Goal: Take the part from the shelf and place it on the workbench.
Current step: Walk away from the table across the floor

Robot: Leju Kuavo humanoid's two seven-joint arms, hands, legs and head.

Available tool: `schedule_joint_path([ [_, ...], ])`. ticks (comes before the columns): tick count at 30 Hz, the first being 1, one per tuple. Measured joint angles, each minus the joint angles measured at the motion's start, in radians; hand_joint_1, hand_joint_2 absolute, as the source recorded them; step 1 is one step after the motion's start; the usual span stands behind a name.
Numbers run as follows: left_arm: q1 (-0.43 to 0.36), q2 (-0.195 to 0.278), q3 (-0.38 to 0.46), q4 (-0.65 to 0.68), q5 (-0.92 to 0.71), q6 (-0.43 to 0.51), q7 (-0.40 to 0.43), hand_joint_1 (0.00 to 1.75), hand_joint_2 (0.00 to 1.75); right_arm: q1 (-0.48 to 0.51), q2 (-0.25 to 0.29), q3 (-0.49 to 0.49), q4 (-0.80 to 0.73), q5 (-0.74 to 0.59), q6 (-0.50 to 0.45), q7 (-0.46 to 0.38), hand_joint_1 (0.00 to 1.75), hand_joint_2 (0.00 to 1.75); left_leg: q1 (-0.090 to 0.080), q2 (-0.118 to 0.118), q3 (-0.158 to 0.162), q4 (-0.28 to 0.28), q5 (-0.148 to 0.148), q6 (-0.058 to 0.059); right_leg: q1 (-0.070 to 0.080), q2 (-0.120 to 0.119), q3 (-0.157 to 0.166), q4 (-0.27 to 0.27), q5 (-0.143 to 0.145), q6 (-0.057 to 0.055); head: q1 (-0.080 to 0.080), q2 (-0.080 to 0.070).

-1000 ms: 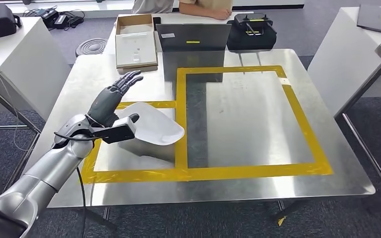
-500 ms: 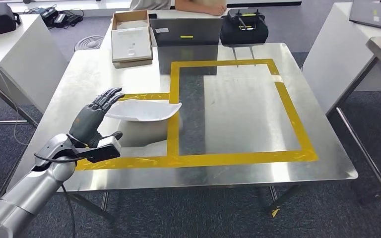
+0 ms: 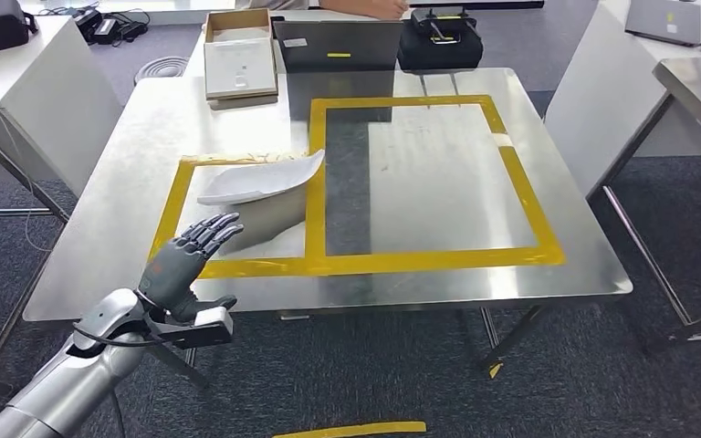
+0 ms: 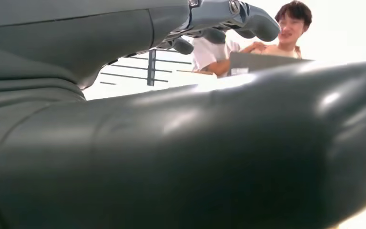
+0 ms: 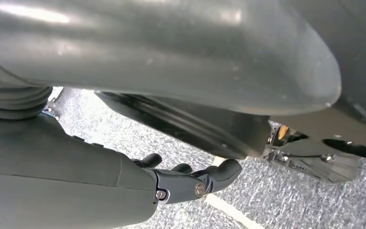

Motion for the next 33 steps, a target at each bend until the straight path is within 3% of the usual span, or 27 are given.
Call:
schedule_joint_path([
  [2, 0.010, 0.003, 0.000, -0.010, -0.011, 0.001, 0.002, 0.00, 0.00, 0.001, 0.003, -0.002, 0.000, 0.000, -0.002, 0.006, 0.00, 0.00, 0.003, -0.001, -0.005, 0.000, 0.006, -0.014, -0.002, -0.002, -0.010, -0.006, 0.015, -0.015, 0.001, 0.000],
  [3, 0.014, 0.004, 0.001, -0.014, -0.016, 0.000, 0.002, 0.00, 0.00, 0.001, 0.005, -0.003, 0.000, 0.000, -0.003, 0.006, 0.00, 0.00, 0.004, -0.003, -0.014, 0.014, -0.012, -0.020, -0.003, -0.003, -0.016, -0.009, 0.025, -0.023, 0.000, 0.000],
  [5, 0.020, 0.006, 0.005, -0.019, -0.025, -0.004, 0.000, 0.00, 0.00, 0.000, 0.008, -0.003, 0.000, -0.001, -0.006, -0.002, 0.00, 0.00, 0.007, -0.007, -0.046, 0.102, -0.089, -0.030, -0.006, -0.005, -0.035, -0.012, 0.044, -0.032, -0.001, 0.000],
  [7, 0.026, 0.007, 0.008, -0.021, -0.031, -0.010, -0.003, 0.00, 0.00, 0.000, 0.011, -0.003, 0.000, -0.001, -0.007, -0.015, 0.00, 0.00, 0.008, -0.008, -0.080, 0.230, -0.166, -0.038, -0.007, -0.005, -0.057, -0.011, 0.061, -0.033, -0.001, 0.000],
  [8, 0.030, 0.008, 0.009, -0.022, -0.034, -0.013, -0.004, 0.00, 0.00, 0.000, 0.011, -0.003, 0.000, 0.000, -0.007, -0.022, 0.00, 0.00, 0.008, -0.008, -0.081, 0.269, -0.180, -0.039, -0.007, -0.005, -0.068, -0.010, 0.069, -0.032, -0.001, 0.000],
  [9, 0.033, 0.010, 0.011, -0.022, -0.036, -0.016, -0.007, 0.00, 0.00, 0.000, 0.011, -0.003, 0.000, 0.000, -0.008, -0.028, 0.00, 0.00, 0.008, -0.008, -0.063, 0.270, -0.174, -0.040, -0.007, -0.005, -0.078, -0.010, 0.077, -0.030, -0.002, 0.000],
  [11, 0.037, 0.013, 0.018, -0.023, -0.039, -0.022, -0.014, 0.00, 0.00, 0.000, 0.013, -0.003, 0.000, 0.001, -0.011, -0.040, 0.00, 0.00, 0.010, -0.008, 0.029, 0.161, -0.137, -0.038, -0.008, -0.005, -0.096, -0.008, 0.092, -0.023, -0.002, 0.000],
  [13, 0.036, 0.013, 0.024, -0.026, -0.042, -0.025, -0.019, 0.00, 0.00, -0.001, 0.013, -0.003, 0.000, 0.001, -0.015, -0.047, 0.00, 0.00, 0.007, -0.012, 0.118, 0.035, -0.123, -0.028, -0.007, -0.004, -0.106, -0.008, 0.106, -0.011, -0.001, 0.000],
  [14, 0.035, 0.012, 0.026, -0.028, -0.043, -0.026, -0.021, 0.00, 0.00, -0.002, 0.013, -0.003, 0.000, 0.001, -0.016, -0.049, 0.00, 0.00, 0.005, -0.015, 0.136, 0.004, -0.126, -0.020, -0.007, -0.003, -0.108, -0.008, 0.112, -0.005, -0.001, 0.000],
  [17, 0.035, 0.010, 0.028, -0.031, -0.047, -0.036, -0.022, 0.00, 0.00, -0.002, 0.013, -0.004, 0.000, 0.001, -0.020, -0.044, 0.00, 0.00, 0.003, -0.017, 0.123, -0.008, -0.114, 0.006, -0.007, -0.002, -0.117, -0.012, 0.128, 0.016, -0.005, 0.000],
  [19, 0.032, 0.006, 0.029, -0.031, -0.048, -0.043, -0.023, 0.00, 0.00, -0.001, 0.014, -0.007, 0.000, 0.001, -0.022, -0.035, 0.00, 0.00, 0.005, -0.014, 0.108, -0.012, -0.095, 0.022, -0.008, -0.001, -0.140, 0.029, 0.088, 0.026, -0.005, 0.000],
  [22, 0.031, 0.003, 0.030, -0.029, -0.050, -0.051, -0.028, 0.00, 0.00, -0.001, 0.014, -0.015, 0.000, 0.002, -0.023, -0.020, 0.00, 0.00, 0.002, -0.009, 0.080, -0.010, -0.074, 0.033, -0.008, -0.002, -0.203, 0.215, -0.038, 0.033, -0.005, 0.000],
  [23, 0.031, 0.002, 0.031, -0.027, -0.050, -0.053, -0.030, 0.00, 0.00, -0.001, 0.014, -0.017, 0.000, 0.002, -0.023, -0.014, 0.00, 0.00, 0.000, -0.008, 0.071, -0.008, -0.068, 0.035, -0.008, -0.002, -0.212, 0.262, -0.059, 0.032, -0.005, 0.000],
  [24, 0.031, 0.001, 0.031, -0.025, -0.049, -0.054, -0.032, 0.00, 0.00, -0.001, 0.014, -0.019, 0.000, 0.002, -0.023, -0.010, 0.00, 0.00, -0.003, -0.008, 0.062, -0.007, -0.063, 0.036, -0.007, -0.002, -0.202, 0.273, -0.060, 0.029, -0.005, 0.000],
  [25, 0.031, 0.000, 0.031, -0.023, -0.049, -0.054, -0.034, 0.00, 0.00, -0.001, 0.014, -0.020, 0.000, 0.002, -0.023, -0.006, 0.00, 0.00, -0.005, -0.008, 0.055, -0.005, -0.058, 0.036, -0.005, -0.002, -0.171, 0.242, -0.044, 0.024, -0.005, 0.000],
  [27, 0.031, -0.003, 0.031, -0.021, -0.048, -0.054, -0.036, 0.00, 0.00, -0.002, 0.014, -0.023, 0.000, 0.003, -0.023, -0.003, 0.00, 0.00, -0.009, -0.008, 0.046, -0.003, -0.049, 0.034, 0.003, -0.002, -0.071, 0.098, -0.005, 0.007, -0.005, 0.000],
  [29, 0.030, -0.006, 0.032, -0.020, -0.048, -0.051, -0.038, 0.00, 0.00, -0.003, 0.014, -0.025, -0.001, 0.003, -0.023, -0.004, 0.00, 0.00, -0.010, -0.006, 0.044, -0.005, -0.040, 0.027, 0.013, -0.004, -0.009, -0.002, 0.020, -0.008, -0.004, 0.000],
  [31, 0.029, -0.009, 0.033, -0.017, -0.047, -0.047, -0.039, 0.00, 0.00, -0.003, 0.014, -0.027, -0.001, 0.003, -0.023, -0.005, 0.00, 0.00, -0.007, -0.005, 0.042, -0.010, -0.029, 0.015, 0.018, -0.004, -0.006, -0.020, 0.033, -0.016, -0.002, 0.000],
  [33, 0.030, -0.009, 0.036, -0.013, -0.040, -0.045, -0.040, 0.00, 0.00, -0.003, 0.015, -0.028, -0.001, 0.004, -0.023, -0.008, 0.00, 0.00, -0.007, -0.006, 0.034, -0.008, -0.029, 0.003, 0.013, -0.005, -0.011, -0.035, 0.046, -0.025, 0.000, 0.000],
])
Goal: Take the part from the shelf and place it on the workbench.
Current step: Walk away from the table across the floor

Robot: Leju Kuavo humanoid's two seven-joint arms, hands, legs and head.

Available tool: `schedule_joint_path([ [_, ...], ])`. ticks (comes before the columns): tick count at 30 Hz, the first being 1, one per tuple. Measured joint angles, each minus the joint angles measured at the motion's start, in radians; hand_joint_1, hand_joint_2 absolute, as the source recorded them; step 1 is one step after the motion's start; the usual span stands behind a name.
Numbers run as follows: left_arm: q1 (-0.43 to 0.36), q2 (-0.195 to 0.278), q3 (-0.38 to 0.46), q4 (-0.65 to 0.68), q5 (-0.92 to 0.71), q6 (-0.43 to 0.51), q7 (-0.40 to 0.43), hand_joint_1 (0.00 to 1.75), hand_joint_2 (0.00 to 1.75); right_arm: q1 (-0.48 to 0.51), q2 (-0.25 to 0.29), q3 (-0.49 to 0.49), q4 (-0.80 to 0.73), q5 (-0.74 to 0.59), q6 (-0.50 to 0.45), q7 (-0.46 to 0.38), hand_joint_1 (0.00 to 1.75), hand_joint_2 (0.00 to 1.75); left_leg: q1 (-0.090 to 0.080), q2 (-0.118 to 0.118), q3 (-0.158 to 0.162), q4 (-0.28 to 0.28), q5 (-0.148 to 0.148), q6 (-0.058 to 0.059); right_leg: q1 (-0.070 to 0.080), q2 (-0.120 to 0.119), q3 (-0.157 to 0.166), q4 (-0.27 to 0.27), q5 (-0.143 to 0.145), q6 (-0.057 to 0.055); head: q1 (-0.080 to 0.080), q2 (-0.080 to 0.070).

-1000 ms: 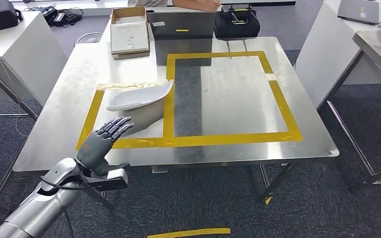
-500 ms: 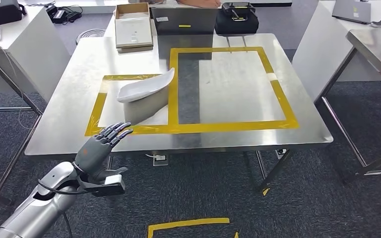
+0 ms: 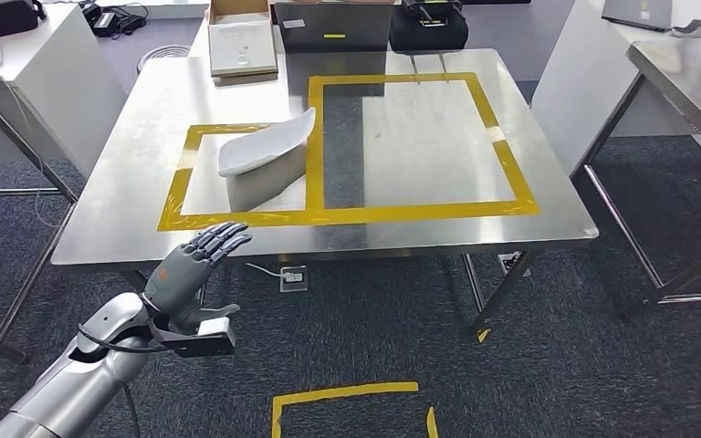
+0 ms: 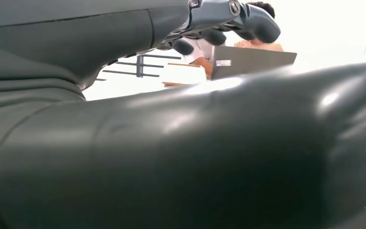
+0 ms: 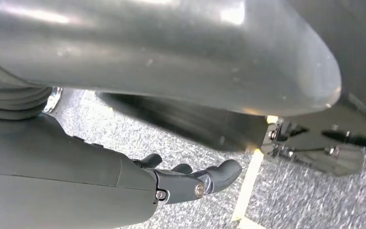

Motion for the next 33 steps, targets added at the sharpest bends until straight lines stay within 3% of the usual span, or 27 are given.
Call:
schedule_joint_path([
  [2, 0.002, 0.000, 0.008, 0.006, 0.011, -0.003, -0.002, 0.00, 0.00, 0.000, 0.001, 0.000, 0.000, 0.001, 0.000, -0.004, 0.00, 0.00, 0.001, -0.004, -0.023, 0.055, -0.052, -0.012, -0.009, -0.002, -0.010, -0.010, 0.019, -0.009, -0.002, 0.000],
  [4, 0.006, 0.001, 0.015, 0.016, 0.025, -0.011, -0.006, 0.00, 0.00, 0.001, 0.001, 0.000, 0.000, 0.001, -0.001, -0.006, 0.00, 0.00, 0.006, -0.006, -0.062, 0.176, -0.134, -0.024, -0.011, -0.002, -0.027, -0.010, 0.032, -0.012, -0.004, 0.000],
  [5, 0.011, 0.000, 0.017, 0.024, 0.034, -0.016, -0.009, 0.00, 0.00, 0.001, 0.001, 0.000, 0.000, 0.002, -0.002, -0.007, 0.00, 0.00, 0.009, -0.006, -0.076, 0.230, -0.160, -0.029, -0.012, -0.003, -0.036, -0.008, 0.038, -0.011, -0.004, 0.000],
  [6, 0.016, -0.001, 0.019, 0.035, 0.045, -0.021, -0.013, 0.00, 0.00, 0.001, 0.001, -0.001, 0.000, 0.002, -0.003, -0.008, 0.00, 0.00, 0.012, -0.006, -0.074, 0.255, -0.168, -0.033, -0.013, -0.003, -0.045, -0.006, 0.043, -0.009, -0.004, 0.000],
  [7, 0.021, -0.003, 0.023, 0.050, 0.059, -0.026, -0.018, 0.00, 0.00, 0.001, 0.001, -0.001, 0.000, 0.003, -0.003, -0.008, 0.00, 0.00, 0.015, -0.006, -0.054, 0.243, -0.158, -0.036, -0.014, -0.003, -0.055, -0.003, 0.049, -0.007, -0.004, 0.000],
  [9, 0.027, -0.014, 0.034, 0.096, 0.088, -0.030, -0.031, 0.00, 0.00, 0.001, 0.001, -0.001, 0.000, 0.004, -0.004, -0.012, 0.00, 0.00, 0.021, -0.005, 0.033, 0.119, -0.118, -0.041, -0.018, -0.003, -0.072, 0.003, 0.059, 0.002, -0.004, 0.000],
  [11, 0.033, -0.034, 0.050, 0.157, 0.113, -0.024, -0.044, 0.00, 0.00, 0.001, 0.001, -0.003, 0.000, 0.005, -0.004, -0.018, 0.00, 0.00, 0.019, -0.009, 0.102, 0.013, -0.095, -0.033, -0.019, -0.002, -0.082, 0.008, 0.069, 0.015, -0.003, 0.000],
  [12, 0.039, -0.045, 0.058, 0.191, 0.124, -0.018, -0.050, 0.00, 0.00, 0.001, 0.001, -0.004, 0.000, 0.006, -0.004, -0.021, 0.00, 0.00, 0.016, -0.011, 0.112, -0.007, -0.095, -0.026, -0.019, -0.001, -0.085, 0.009, 0.075, 0.022, -0.003, 0.000],
  [15, 0.063, -0.073, 0.081, 0.292, 0.164, -0.006, -0.077, 0.00, 0.00, 0.002, 0.001, -0.007, 0.000, 0.010, -0.004, -0.025, 0.00, 0.00, 0.014, -0.010, 0.098, -0.009, -0.082, 0.004, -0.020, 0.002, -0.094, 0.010, 0.086, 0.041, -0.002, 0.000],
  [17, 0.078, -0.091, 0.101, 0.356, 0.197, -0.004, -0.096, 0.00, 0.00, 0.002, 0.001, -0.011, 0.000, 0.014, -0.005, -0.025, 0.00, 0.00, 0.015, -0.007, 0.083, -0.012, -0.066, 0.022, -0.022, 0.003, -0.117, 0.059, 0.037, 0.051, 0.000, 0.000],
  [19, 0.099, -0.105, 0.124, 0.411, 0.222, 0.003, -0.109, 0.00, 0.00, 0.002, 0.001, -0.015, 0.000, 0.018, -0.006, -0.022, 0.00, 0.00, 0.014, -0.003, 0.064, -0.012, -0.051, 0.032, -0.022, 0.003, -0.161, 0.183, -0.056, 0.056, 0.002, 0.000],
  [20, 0.112, -0.109, 0.134, 0.433, 0.229, 0.008, -0.113, 0.00, 0.00, 0.002, 0.001, -0.016, 0.000, 0.019, -0.006, -0.020, 0.00, 0.00, 0.012, -0.002, 0.053, -0.011, -0.044, 0.034, -0.022, 0.003, -0.179, 0.248, -0.090, 0.057, 0.002, 0.000],
  [21, 0.124, -0.113, 0.141, 0.450, 0.234, 0.014, -0.116, 0.00, 0.00, 0.002, 0.000, -0.016, 0.000, 0.020, -0.006, -0.018, 0.00, 0.00, 0.010, 0.000, 0.041, -0.009, -0.037, 0.034, -0.022, 0.003, -0.185, 0.291, -0.105, 0.057, 0.001, 0.000],
  [22, 0.135, -0.116, 0.147, 0.464, 0.238, 0.018, -0.117, 0.00, 0.00, 0.003, 0.000, -0.017, 0.000, 0.021, -0.006, -0.017, 0.00, 0.00, 0.009, 0.000, 0.030, -0.007, -0.030, 0.035, -0.021, 0.003, -0.173, 0.301, -0.101, 0.054, 0.001, 0.000],
  [23, 0.143, -0.118, 0.151, 0.475, 0.240, 0.022, -0.118, 0.00, 0.00, 0.003, 0.000, -0.017, 0.000, 0.022, -0.006, -0.016, 0.00, 0.00, 0.007, -0.001, 0.020, -0.004, -0.024, 0.034, -0.019, 0.003, -0.142, 0.271, -0.082, 0.050, 0.001, 0.000],
  [25, 0.154, -0.125, 0.163, 0.491, 0.245, 0.026, -0.119, 0.00, 0.00, 0.002, -0.001, -0.017, 0.000, 0.025, -0.006, -0.015, 0.00, 0.00, 0.005, -0.003, 0.003, 0.001, -0.012, 0.030, -0.011, 0.003, -0.041, 0.135, -0.046, 0.033, 0.001, 0.000],
  [27, 0.165, -0.131, 0.178, 0.507, 0.252, 0.031, -0.119, 0.00, 0.00, -0.001, -0.004, -0.017, 0.000, 0.030, -0.006, -0.016, 0.00, 0.00, 0.004, -0.005, -0.004, 0.002, 0.000, 0.021, -0.002, 0.003, 0.025, 0.029, -0.039, 0.020, 0.002, 0.000],
  [30, 0.184, -0.136, 0.198, 0.531, 0.268, 0.035, -0.123, 0.00, 0.00, -0.001, -0.005, -0.017, 0.000, 0.039, -0.004, -0.023, 0.00, 0.00, 0.007, -0.002, -0.007, -0.001, 0.014, 0.002, 0.000, 0.001, 0.027, 0.001, -0.027, 0.009, 0.005, 0.000],
  [31, 0.191, -0.137, 0.205, 0.538, 0.275, 0.037, -0.125, 0.00, 0.00, -0.001, -0.006, -0.017, 0.000, 0.042, -0.004, -0.025, 0.00, 0.00, 0.007, -0.003, -0.013, 0.008, 0.003, -0.004, -0.003, -0.001, 0.023, -0.003, -0.018, 0.003, 0.004, 0.000],
  [33, 0.204, -0.138, 0.221, 0.555, 0.287, 0.042, -0.128, 0.00, 0.00, -0.001, -0.006, -0.017, 0.000, 0.047, -0.003, -0.029, 0.00, 0.00, 0.009, -0.005, -0.041, 0.079, -0.063, -0.015, -0.010, -0.004, 0.009, -0.009, 0.001, -0.006, 0.002, 0.000],
])
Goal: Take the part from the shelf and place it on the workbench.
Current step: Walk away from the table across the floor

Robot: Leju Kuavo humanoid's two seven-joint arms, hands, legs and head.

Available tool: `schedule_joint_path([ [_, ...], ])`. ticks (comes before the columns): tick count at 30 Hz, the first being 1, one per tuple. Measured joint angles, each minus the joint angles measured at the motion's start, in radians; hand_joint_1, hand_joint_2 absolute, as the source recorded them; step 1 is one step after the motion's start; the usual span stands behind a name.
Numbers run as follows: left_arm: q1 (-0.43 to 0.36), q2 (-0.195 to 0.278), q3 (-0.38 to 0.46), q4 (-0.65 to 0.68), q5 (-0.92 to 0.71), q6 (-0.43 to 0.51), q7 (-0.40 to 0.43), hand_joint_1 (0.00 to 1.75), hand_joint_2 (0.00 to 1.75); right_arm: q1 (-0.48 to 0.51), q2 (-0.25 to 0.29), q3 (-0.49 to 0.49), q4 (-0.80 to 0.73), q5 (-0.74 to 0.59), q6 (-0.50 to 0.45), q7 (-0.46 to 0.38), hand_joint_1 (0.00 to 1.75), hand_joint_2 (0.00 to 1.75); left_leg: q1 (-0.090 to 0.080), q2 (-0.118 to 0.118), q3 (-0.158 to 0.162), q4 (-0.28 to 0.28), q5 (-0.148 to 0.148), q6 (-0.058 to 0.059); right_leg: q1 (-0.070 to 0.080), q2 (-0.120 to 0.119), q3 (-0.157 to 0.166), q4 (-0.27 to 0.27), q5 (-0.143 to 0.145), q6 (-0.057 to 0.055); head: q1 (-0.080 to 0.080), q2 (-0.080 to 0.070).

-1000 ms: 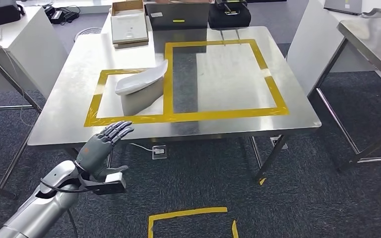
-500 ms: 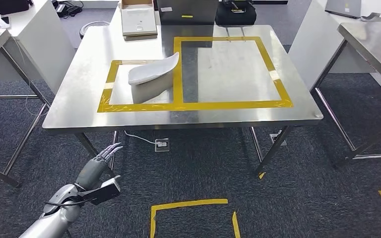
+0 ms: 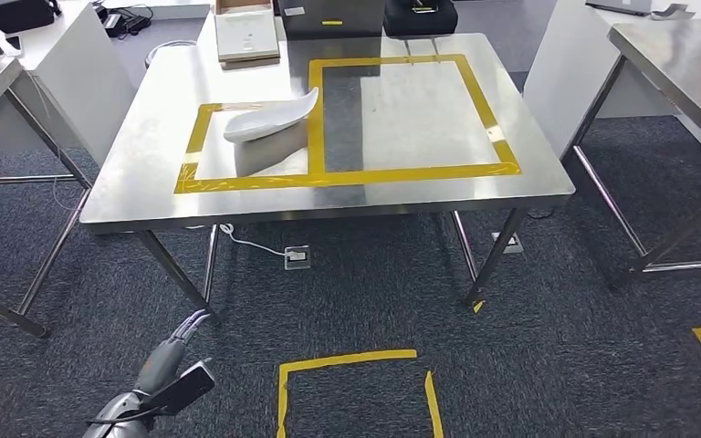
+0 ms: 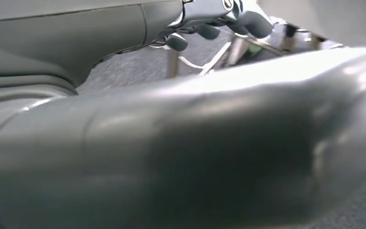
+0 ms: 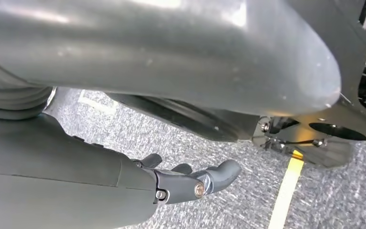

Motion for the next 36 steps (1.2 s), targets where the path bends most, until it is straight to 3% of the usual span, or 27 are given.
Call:
schedule_joint_path([
  [2, 0.011, -0.002, 0.012, 0.012, 0.006, 0.005, -0.001, 0.00, 0.00, 0.000, 0.000, 0.000, 0.000, 0.003, 0.000, -0.003, 0.00, 0.00, 0.003, -0.001, -0.038, 0.127, -0.081, -0.009, -0.001, -0.001, -0.021, 0.002, 0.015, -0.002, -0.001, 0.000],
  [3, 0.017, -0.003, 0.016, 0.018, 0.009, 0.006, 0.000, 0.00, 0.00, 0.001, 0.000, 0.000, 0.000, 0.004, 0.000, -0.004, 0.00, 0.00, 0.004, 0.000, -0.047, 0.175, -0.100, -0.013, -0.001, -0.002, -0.032, 0.003, 0.022, -0.001, -0.002, 0.000],
  [4, 0.022, -0.004, 0.020, 0.023, 0.013, 0.007, 0.003, 0.00, 0.00, 0.001, 0.000, 0.000, 0.000, 0.004, 0.000, -0.004, 0.00, 0.00, 0.005, 0.000, -0.040, 0.191, -0.098, -0.015, -0.002, -0.003, -0.043, 0.005, 0.029, 0.000, -0.001, 0.000],
  [5, 0.027, -0.006, 0.024, 0.029, 0.019, 0.008, 0.010, 0.00, 0.00, 0.001, 0.000, 0.000, 0.000, 0.005, 0.000, -0.004, 0.00, 0.00, 0.007, 0.000, -0.013, 0.170, -0.081, -0.017, -0.003, -0.004, -0.054, 0.007, 0.036, 0.003, -0.001, 0.000],
  [7, 0.036, -0.011, 0.040, 0.047, 0.046, 0.008, 0.041, 0.00, 0.00, 0.000, 0.000, 0.000, 0.000, 0.005, 0.000, -0.005, 0.00, 0.00, 0.010, 0.001, 0.085, 0.037, -0.044, -0.020, -0.005, -0.005, -0.071, 0.014, 0.046, 0.012, -0.002, 0.000],
  [9, 0.050, -0.020, 0.067, 0.076, 0.088, 0.001, 0.092, 0.00, 0.00, -0.001, 0.000, 0.000, 0.000, 0.008, 0.001, -0.004, 0.00, 0.00, 0.007, -0.002, 0.153, -0.067, -0.038, -0.010, -0.005, -0.004, -0.080, 0.020, 0.055, 0.024, -0.001, 0.000],
  [13, 0.111, -0.031, 0.143, 0.157, 0.190, -0.014, 0.288, 0.00, 0.00, 0.000, -0.002, 0.000, 0.000, 0.015, 0.004, 0.012, 0.00, 0.00, 0.004, 0.000, 0.146, -0.085, -0.034, 0.029, -0.005, 0.001, -0.088, 0.029, 0.062, 0.047, 0.000, 0.000],
  [15, 0.148, -0.031, 0.199, 0.193, 0.279, -0.019, 0.418, 0.00, 0.00, 0.002, -0.003, 0.000, 0.000, 0.013, 0.003, 0.021, 0.00, 0.00, 0.006, 0.005, 0.135, -0.088, -0.021, 0.042, -0.007, 0.003, -0.115, 0.093, 0.009, 0.055, 0.000, 0.000],
  [18, 0.221, -0.032, 0.330, 0.235, 0.470, -0.003, 0.581, 0.00, 0.00, 0.003, -0.008, -0.002, 0.000, 0.003, -0.002, 0.030, 0.00, 0.00, 0.002, 0.013, 0.111, -0.084, -0.004, 0.049, -0.008, 0.003, -0.180, 0.284, -0.106, 0.060, 0.001, 0.000],
  [19, 0.242, -0.036, 0.382, 0.244, 0.535, 0.014, 0.619, 0.00, 0.00, 0.004, -0.010, -0.004, 0.000, 0.000, -0.004, 0.031, 0.00, 0.00, 0.001, 0.014, 0.104, -0.082, 0.001, 0.049, -0.008, 0.003, -0.179, 0.308, -0.115, 0.059, 0.001, 0.000],
  [20, 0.259, -0.042, 0.436, 0.252, 0.594, 0.035, 0.644, 0.00, 0.00, 0.005, -0.012, -0.006, 0.000, -0.004, -0.006, 0.031, 0.00, 0.00, -0.001, 0.013, 0.097, -0.080, 0.006, 0.050, -0.006, 0.003, -0.155, 0.291, -0.106, 0.055, 0.001, 0.000],
  [21, 0.272, -0.050, 0.491, 0.258, 0.649, 0.057, 0.662, 0.00, 0.00, 0.006, -0.014, -0.008, 0.000, -0.007, -0.008, 0.030, 0.00, 0.00, -0.003, 0.011, 0.091, -0.079, 0.011, 0.050, -0.004, 0.003, -0.113, 0.236, -0.083, 0.048, 0.001, 0.000],
  [23, 0.288, -0.074, 0.581, 0.265, 0.720, 0.093, 0.680, 0.00, 0.00, 0.005, -0.022, -0.012, 0.000, -0.012, -0.012, 0.028, 0.00, 0.00, -0.007, 0.005, 0.085, -0.078, 0.021, 0.047, 0.004, 0.003, -0.016, 0.086, -0.047, 0.028, 0.000, 0.000],
  [25, 0.296, -0.101, 0.650, 0.271, 0.753, 0.119, 0.693, 0.00, 0.00, 0.002, -0.030, -0.017, 0.000, -0.011, -0.012, 0.032, 0.00, 0.00, -0.005, 0.002, 0.082, -0.080, 0.030, 0.038, 0.012, 0.000, 0.024, 0.010, -0.036, 0.015, 0.003, 0.000],
  [28, 0.305, -0.141, 0.732, 0.278, 0.793, 0.144, 0.697, 0.00, 0.00, 0.001, -0.035, -0.020, 0.000, 0.013, -0.006, 0.053, 0.00, 0.00, -0.002, 0.000, 0.079, -0.084, 0.040, 0.019, 0.012, -0.001, 0.021, -0.006, -0.015, 0.008, 0.006, 0.000],
  [29, 0.308, -0.154, 0.754, 0.279, 0.805, 0.145, 0.689, 0.00, 0.00, 0.002, -0.037, -0.020, 0.000, 0.023, 0.000, 0.058, 0.00, 0.00, -0.002, 0.000, 0.073, -0.073, 0.028, 0.014, 0.008, -0.003, 0.019, -0.012, -0.004, 0.005, 0.005, 0.000],
  [31, 0.315, -0.174, 0.790, 0.282, 0.815, 0.129, 0.667, 0.00, 0.00, 0.002, -0.040, -0.017, 0.000, 0.045, 0.014, 0.060, 0.00, 0.00, 0.000, -0.001, 0.039, 0.005, -0.035, 0.005, 0.002, -0.005, 0.008, -0.021, 0.015, 0.001, 0.002, 0.000],
  [33, 0.317, -0.185, 0.808, 0.284, 0.796, 0.099, 0.650, 0.00, 0.00, 0.003, -0.041, -0.010, 0.000, 0.062, 0.021, 0.044, 0.00, 0.00, 0.003, -0.001, -0.005, 0.131, -0.113, -0.004, 0.000, -0.007, -0.011, -0.020, 0.027, 0.001, 0.001, 0.000],
  [34, 0.317, -0.188, 0.811, 0.285, 0.773, 0.081, 0.645, 0.00, 0.00, 0.004, -0.041, -0.006, 0.000, 0.067, 0.020, 0.029, 0.00, 0.00, 0.004, -0.001, -0.013, 0.171, -0.132, -0.008, 0.000, -0.009, -0.021, -0.018, 0.033, 0.003, 0.001, 0.000],
  [35, 0.317, -0.191, 0.811, 0.286, 0.748, 0.067, 0.642, 0.00, 0.00, 0.004, -0.042, -0.003, 0.000, 0.071, 0.018, 0.013, 0.00, 0.00, 0.005, -0.001, -0.002, 0.175, -0.131, -0.010, -0.002, -0.010, -0.030, -0.015, 0.039, 0.005, 0.001, 0.000],
  [36, 0.318, -0.193, 0.808, 0.288, 0.720, 0.054, 0.641, 0.00, 0.00, 0.003, -0.042, 0.000, 0.000, 0.074, 0.015, -0.002, 0.00, 0.00, 0.007, 0.000, 0.031, 0.136, -0.113, -0.012, -0.004, -0.011, -0.039, -0.011, 0.044, 0.009, 0.001, 0.000],
])
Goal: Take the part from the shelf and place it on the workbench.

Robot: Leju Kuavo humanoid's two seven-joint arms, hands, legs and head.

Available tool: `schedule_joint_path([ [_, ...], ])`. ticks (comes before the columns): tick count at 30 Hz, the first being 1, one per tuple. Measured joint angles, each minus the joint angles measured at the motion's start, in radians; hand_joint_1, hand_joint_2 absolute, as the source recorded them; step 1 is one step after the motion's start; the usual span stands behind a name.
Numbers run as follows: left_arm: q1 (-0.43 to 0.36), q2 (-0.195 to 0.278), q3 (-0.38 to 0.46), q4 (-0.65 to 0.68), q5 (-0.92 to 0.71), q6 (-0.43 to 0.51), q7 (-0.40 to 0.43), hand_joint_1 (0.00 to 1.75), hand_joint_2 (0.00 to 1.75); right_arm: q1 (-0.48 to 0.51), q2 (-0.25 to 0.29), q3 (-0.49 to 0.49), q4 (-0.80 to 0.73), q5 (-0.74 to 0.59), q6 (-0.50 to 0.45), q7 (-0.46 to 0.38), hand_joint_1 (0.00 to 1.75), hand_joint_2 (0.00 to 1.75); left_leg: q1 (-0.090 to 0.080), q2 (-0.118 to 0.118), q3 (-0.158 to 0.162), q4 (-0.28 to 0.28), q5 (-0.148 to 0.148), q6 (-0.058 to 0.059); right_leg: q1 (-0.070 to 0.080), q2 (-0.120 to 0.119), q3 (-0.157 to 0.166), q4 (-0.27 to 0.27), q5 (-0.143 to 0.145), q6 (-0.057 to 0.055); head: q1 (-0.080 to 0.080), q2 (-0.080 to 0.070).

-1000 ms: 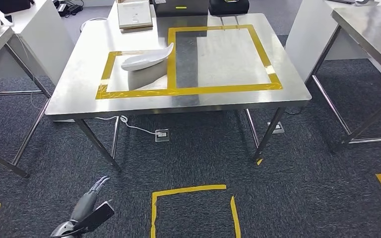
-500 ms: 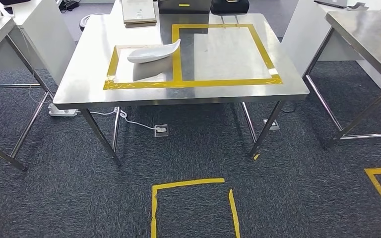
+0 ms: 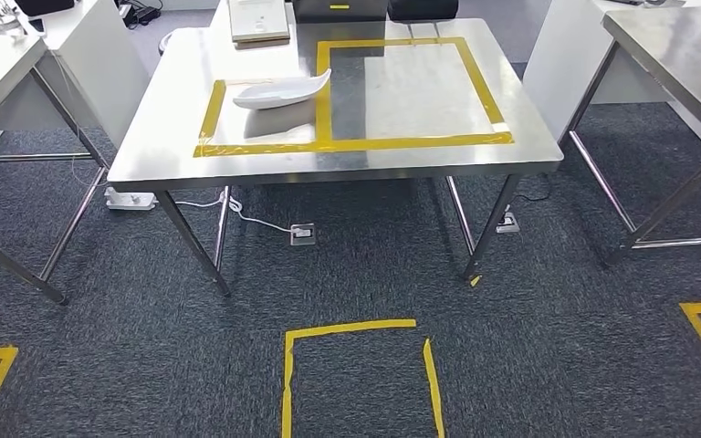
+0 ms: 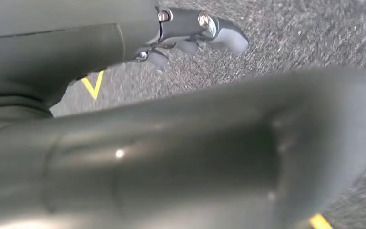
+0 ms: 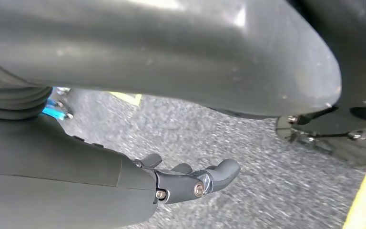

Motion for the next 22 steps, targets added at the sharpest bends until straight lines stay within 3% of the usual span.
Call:
schedule_joint_path([
  [2, -0.002, -0.003, -0.011, 0.002, -0.037, -0.022, -0.005, 0.00, 0.00, -0.003, -0.003, 0.003, 0.000, 0.006, -0.003, -0.024, 0.00, 0.00, 0.002, 0.000, 0.094, -0.139, 0.042, -0.001, -0.002, 0.000, -0.015, 0.013, 0.006, 0.009, 0.000, 0.000],
  [4, -0.006, -0.005, -0.021, 0.002, -0.044, -0.056, -0.019, 0.00, 0.00, -0.007, -0.007, 0.008, -0.001, 0.015, 0.001, -0.046, 0.00, 0.00, 0.001, -0.003, 0.141, -0.222, 0.057, 0.012, 0.001, 0.000, -0.022, 0.024, 0.008, 0.020, 0.002, 0.000],
  [7, -0.007, -0.007, -0.026, 0.002, -0.039, -0.123, -0.050, 0.00, 0.00, -0.009, -0.009, 0.019, -0.002, 0.024, 0.005, -0.076, 0.00, 0.00, -0.003, -0.003, 0.135, -0.226, 0.067, 0.038, -0.001, 0.001, -0.025, 0.025, 0.017, 0.040, 0.005, 0.000],
  [8, -0.008, -0.008, -0.030, 0.002, -0.043, -0.141, -0.059, 0.00, 0.00, -0.008, -0.010, 0.022, -0.002, 0.024, 0.004, -0.083, 0.00, 0.00, -0.002, -0.002, 0.130, -0.226, 0.073, 0.046, -0.003, 0.003, -0.030, 0.036, 0.007, 0.046, 0.005, 0.000],
  [10, -0.012, -0.010, -0.042, 0.002, -0.056, -0.164, -0.068, 0.00, 0.00, -0.008, -0.010, 0.025, -0.002, 0.025, 0.000, -0.088, 0.00, 0.00, 0.000, 0.000, 0.117, -0.228, 0.086, 0.058, -0.006, 0.006, -0.063, 0.115, -0.055, 0.056, 0.008, 0.000],
  [12, -0.015, -0.011, -0.054, 0.003, -0.066, -0.172, -0.069, 0.00, 0.00, -0.008, -0.009, 0.028, -0.002, 0.030, -0.003, -0.073, 0.00, 0.00, -0.002, 0.001, 0.102, -0.226, 0.096, 0.061, -0.007, 0.008, -0.112, 0.248, -0.138, 0.061, 0.010, 0.000],
  [13, -0.017, -0.012, -0.059, 0.003, -0.072, -0.174, -0.069, 0.00, 0.00, -0.007, -0.008, 0.029, -0.002, 0.033, -0.003, -0.059, 0.00, 0.00, -0.003, 0.002, 0.095, -0.224, 0.100, 0.061, -0.007, 0.008, -0.125, 0.296, -0.160, 0.061, 0.010, 0.000],
  [14, -0.019, -0.013, -0.066, 0.003, -0.079, -0.176, -0.069, 0.00, 0.00, -0.007, -0.007, 0.030, -0.002, 0.033, -0.004, -0.044, 0.00, 0.00, -0.004, 0.002, 0.090, -0.223, 0.104, 0.060, -0.007, 0.008, -0.121, 0.311, -0.162, 0.060, 0.010, 0.000],
  [15, -0.021, -0.015, -0.074, 0.003, -0.087, -0.179, -0.069, 0.00, 0.00, -0.007, -0.005, 0.030, -0.002, 0.032, -0.005, -0.031, 0.00, 0.00, -0.005, 0.001, 0.087, -0.221, 0.107, 0.059, -0.006, 0.008, -0.097, 0.284, -0.146, 0.057, 0.010, 0.000],
  [18, -0.029, -0.025, -0.104, 0.003, -0.131, -0.183, -0.065, 0.00, 0.00, -0.007, -0.001, 0.029, -0.002, 0.014, -0.015, -0.001, 0.00, 0.00, -0.006, 0.000, 0.082, -0.216, 0.115, 0.050, 0.000, 0.010, 0.029, 0.081, -0.076, 0.037, 0.010, 0.000],
  [20, -0.032, -0.032, -0.135, 0.003, -0.175, -0.184, -0.062, 0.00, 0.00, -0.007, 0.002, 0.027, -0.002, 0.004, -0.024, 0.032, 0.00, 0.00, -0.007, 0.001, 0.079, -0.216, 0.121, 0.039, 0.007, 0.011, 0.056, 0.023, -0.067, 0.027, 0.009, 0.000],
  [22, -0.033, -0.036, -0.160, 0.003, -0.196, -0.185, -0.061, 0.00, 0.00, -0.006, 0.005, 0.025, -0.002, 0.001, -0.027, 0.064, 0.00, 0.00, -0.005, 0.002, 0.077, -0.220, 0.127, 0.029, 0.011, 0.011, 0.052, 0.022, -0.061, 0.021, 0.009, 0.000],
])
